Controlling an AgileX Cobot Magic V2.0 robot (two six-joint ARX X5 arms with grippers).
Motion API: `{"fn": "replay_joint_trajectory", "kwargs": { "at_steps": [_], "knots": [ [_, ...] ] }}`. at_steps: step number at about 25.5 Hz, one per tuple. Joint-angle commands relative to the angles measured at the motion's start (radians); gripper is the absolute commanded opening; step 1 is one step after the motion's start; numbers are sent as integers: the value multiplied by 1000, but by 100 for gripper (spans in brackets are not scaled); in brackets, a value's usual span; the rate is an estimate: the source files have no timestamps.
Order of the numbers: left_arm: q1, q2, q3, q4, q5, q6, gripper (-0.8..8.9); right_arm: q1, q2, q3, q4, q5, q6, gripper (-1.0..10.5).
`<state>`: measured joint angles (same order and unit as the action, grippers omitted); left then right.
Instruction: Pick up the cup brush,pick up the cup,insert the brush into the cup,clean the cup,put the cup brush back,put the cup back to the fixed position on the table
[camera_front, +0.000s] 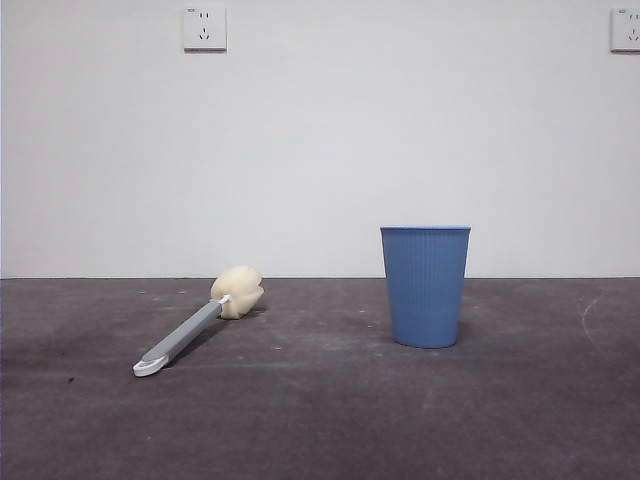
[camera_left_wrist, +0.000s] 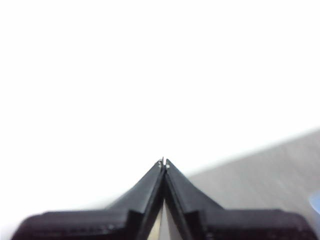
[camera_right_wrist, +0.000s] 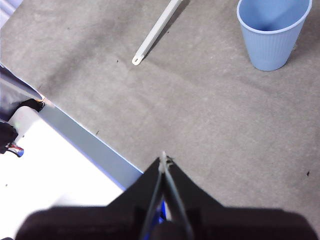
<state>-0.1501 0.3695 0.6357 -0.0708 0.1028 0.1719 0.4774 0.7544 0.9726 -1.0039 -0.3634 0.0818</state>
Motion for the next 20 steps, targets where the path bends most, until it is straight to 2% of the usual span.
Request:
{"fn": "replay_joint_trajectory", "kwargs": {
  "at_steps": [1,6,14,20],
  "knots": [
    [32,-11,-181,217,6,65,-4,1,-2,-1,0,3,-1,2],
    [34,-38,-346,225,3,64,-4,1,-2,-1,0,3,-1,2],
    [34,-185,-537,219,1,57,-4,1,-2,-1,0,3,-1,2],
    [37,-257,-579,90,-55,32,-4,1,-2,-1,0,3,-1,2]
  ]
}}
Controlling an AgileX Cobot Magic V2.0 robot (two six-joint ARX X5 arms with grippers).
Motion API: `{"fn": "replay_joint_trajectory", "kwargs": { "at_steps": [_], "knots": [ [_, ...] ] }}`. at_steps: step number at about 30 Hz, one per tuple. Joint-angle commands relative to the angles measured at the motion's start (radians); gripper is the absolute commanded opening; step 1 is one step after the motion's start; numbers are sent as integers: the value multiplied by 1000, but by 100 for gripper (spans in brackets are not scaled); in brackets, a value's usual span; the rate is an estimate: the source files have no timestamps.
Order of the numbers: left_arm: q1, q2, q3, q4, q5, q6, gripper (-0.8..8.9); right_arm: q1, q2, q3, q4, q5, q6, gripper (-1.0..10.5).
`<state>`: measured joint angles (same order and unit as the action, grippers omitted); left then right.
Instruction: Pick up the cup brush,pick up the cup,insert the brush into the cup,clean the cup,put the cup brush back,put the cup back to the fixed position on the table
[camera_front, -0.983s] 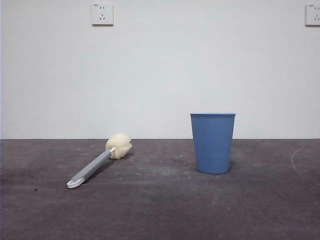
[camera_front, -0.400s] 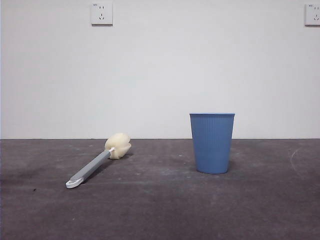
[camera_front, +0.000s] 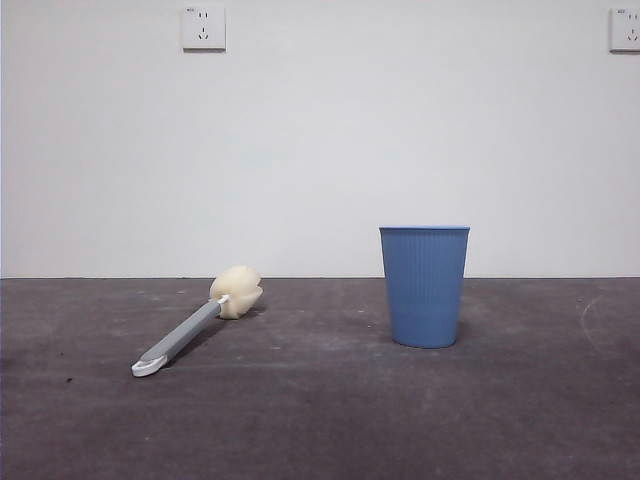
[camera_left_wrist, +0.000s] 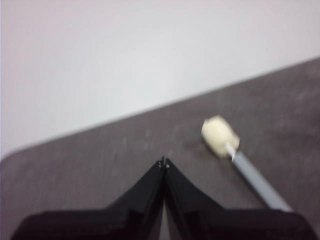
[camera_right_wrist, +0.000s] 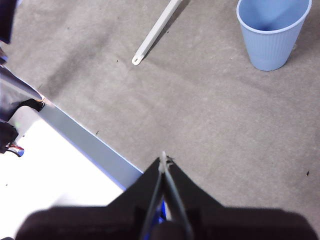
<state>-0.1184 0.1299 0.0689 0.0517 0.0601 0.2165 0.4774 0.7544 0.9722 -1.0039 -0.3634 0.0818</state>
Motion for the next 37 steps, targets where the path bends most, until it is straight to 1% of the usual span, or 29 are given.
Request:
{"fn": "replay_joint_trajectory", "kwargs": {
  "at_steps": [1,3,5,8,11,13,18,37],
  "knots": [
    [9,-26,-17,-50,-11,-13,-4,1,-2,0,0,3,-1,2],
    [10,-42,-36,-58,-8,-17,-4,1,-2,0,0,3,-1,2],
    [10,-68,-63,-61,-7,-44,-3,1,-2,0,0,3,-1,2],
    [10,-120,-66,-161,-7,-66,-3,1,-2,0,0,3,-1,2],
    [10,-127,-66,-207,-4,-71,-3,1,-2,0,0,3,-1,2],
    [10,-127,-66,-243,-5,-120,-3,1,-2,0,0,3,-1,2],
    [10,-127,-66,-234,-3,-245,-3,1,-2,0,0,3,-1,2],
    [10,-127,-66,-225,-6,-250,-3,1,-2,0,0,3,-1,2]
  ]
}}
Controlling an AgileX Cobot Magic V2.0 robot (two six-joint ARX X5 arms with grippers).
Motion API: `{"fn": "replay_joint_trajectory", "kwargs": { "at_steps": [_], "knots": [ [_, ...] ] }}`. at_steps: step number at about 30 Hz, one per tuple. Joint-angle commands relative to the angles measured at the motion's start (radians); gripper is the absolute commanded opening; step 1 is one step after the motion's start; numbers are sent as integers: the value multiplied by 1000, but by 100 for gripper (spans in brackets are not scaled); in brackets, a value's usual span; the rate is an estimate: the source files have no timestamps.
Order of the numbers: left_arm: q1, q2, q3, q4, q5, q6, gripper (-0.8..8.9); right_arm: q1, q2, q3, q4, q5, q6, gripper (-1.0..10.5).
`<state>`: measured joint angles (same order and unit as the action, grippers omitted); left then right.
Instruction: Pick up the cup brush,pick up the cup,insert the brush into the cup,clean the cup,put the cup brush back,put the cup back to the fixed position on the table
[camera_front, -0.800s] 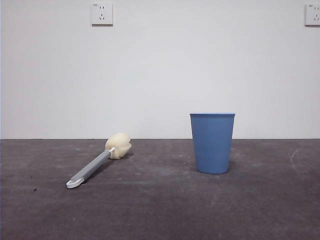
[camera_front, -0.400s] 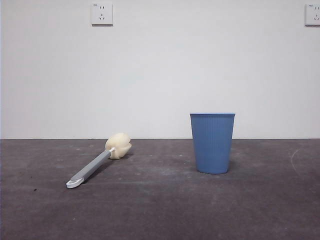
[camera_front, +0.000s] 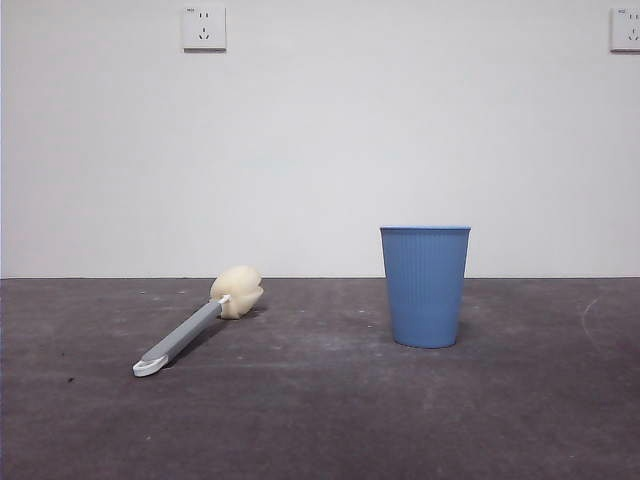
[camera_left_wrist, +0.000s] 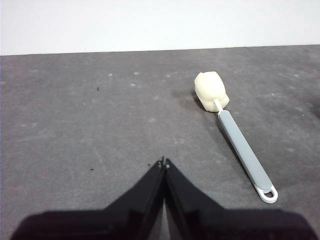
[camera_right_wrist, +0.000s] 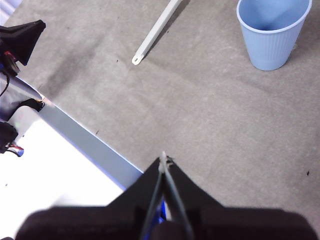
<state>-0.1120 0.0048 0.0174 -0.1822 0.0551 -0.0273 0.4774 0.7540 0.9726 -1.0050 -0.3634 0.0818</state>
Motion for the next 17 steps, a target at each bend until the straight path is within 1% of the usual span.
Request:
{"fn": "replay_joint_trajectory", "kwargs": {
  "at_steps": [1,4,6,7,8,12,13,17],
  "knots": [
    [3,-2,-15,8,-1,-6,-3,1,-2,-1,1,3,-1,2],
    [3,-2,-15,9,-1,-6,-3,1,-5,-1,2,3,-6,2],
    [3,-2,-15,8,-1,-6,-3,-10,-23,-1,19,46,-73,2],
    [3,-2,-15,9,-1,-6,-3,-19,-39,-1,37,81,-102,2],
    [3,-2,-15,8,-1,-6,-3,-27,-59,-1,61,109,-119,2],
    [3,-2,-15,9,-1,-6,-3,-72,-168,-3,187,128,-142,2],
    [3,-2,-15,8,-1,-6,-3,-83,-196,-4,211,150,-143,2],
    [3,-2,-15,8,-1,-6,-3,-137,-315,-11,287,308,-144,2]
  ]
}}
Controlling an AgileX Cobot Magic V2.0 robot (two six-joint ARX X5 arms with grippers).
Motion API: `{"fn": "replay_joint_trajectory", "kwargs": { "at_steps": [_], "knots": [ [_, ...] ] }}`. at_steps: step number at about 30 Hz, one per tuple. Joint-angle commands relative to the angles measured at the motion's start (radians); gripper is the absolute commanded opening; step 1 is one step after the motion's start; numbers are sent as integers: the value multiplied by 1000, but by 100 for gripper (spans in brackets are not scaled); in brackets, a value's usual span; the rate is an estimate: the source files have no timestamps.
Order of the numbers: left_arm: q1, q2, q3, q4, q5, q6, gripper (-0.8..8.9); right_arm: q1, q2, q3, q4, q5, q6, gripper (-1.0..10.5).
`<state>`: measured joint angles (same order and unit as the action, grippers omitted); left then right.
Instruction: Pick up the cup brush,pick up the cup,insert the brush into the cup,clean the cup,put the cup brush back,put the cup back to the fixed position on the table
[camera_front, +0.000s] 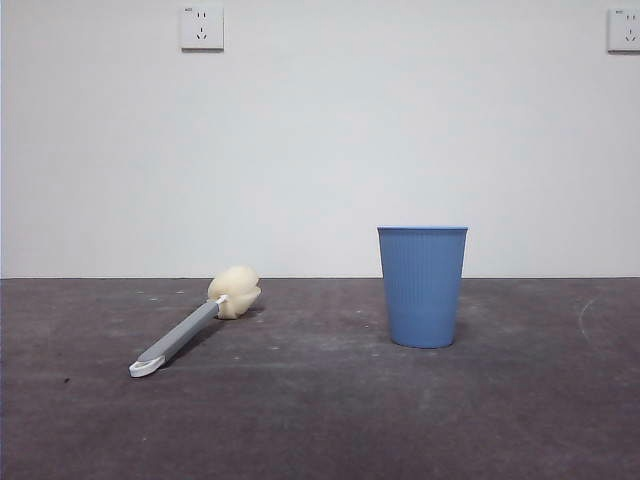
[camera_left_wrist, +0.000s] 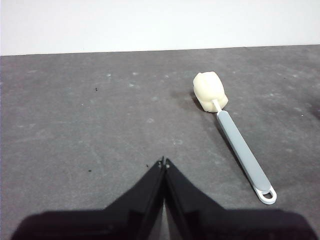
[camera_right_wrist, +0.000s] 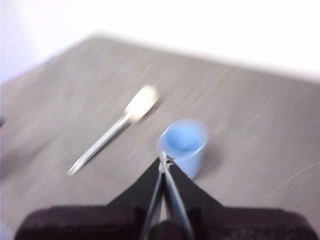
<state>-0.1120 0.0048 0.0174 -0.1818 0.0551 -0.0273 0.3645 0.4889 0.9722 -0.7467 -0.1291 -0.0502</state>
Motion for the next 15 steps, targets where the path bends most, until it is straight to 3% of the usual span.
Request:
{"fn": "replay_joint_trajectory", "kwargs": {
  "at_steps": [1,9,15],
  "knots": [
    [3,-2,-15,8,-1,-6,-3,-42,-77,-10,41,104,-13,2],
    [3,-2,-15,8,-2,-6,-3,-158,-200,-43,109,102,-42,2],
    [3,-2,-15,8,-1,-6,-3,-241,-291,-229,257,100,-11,2]
  ]
}}
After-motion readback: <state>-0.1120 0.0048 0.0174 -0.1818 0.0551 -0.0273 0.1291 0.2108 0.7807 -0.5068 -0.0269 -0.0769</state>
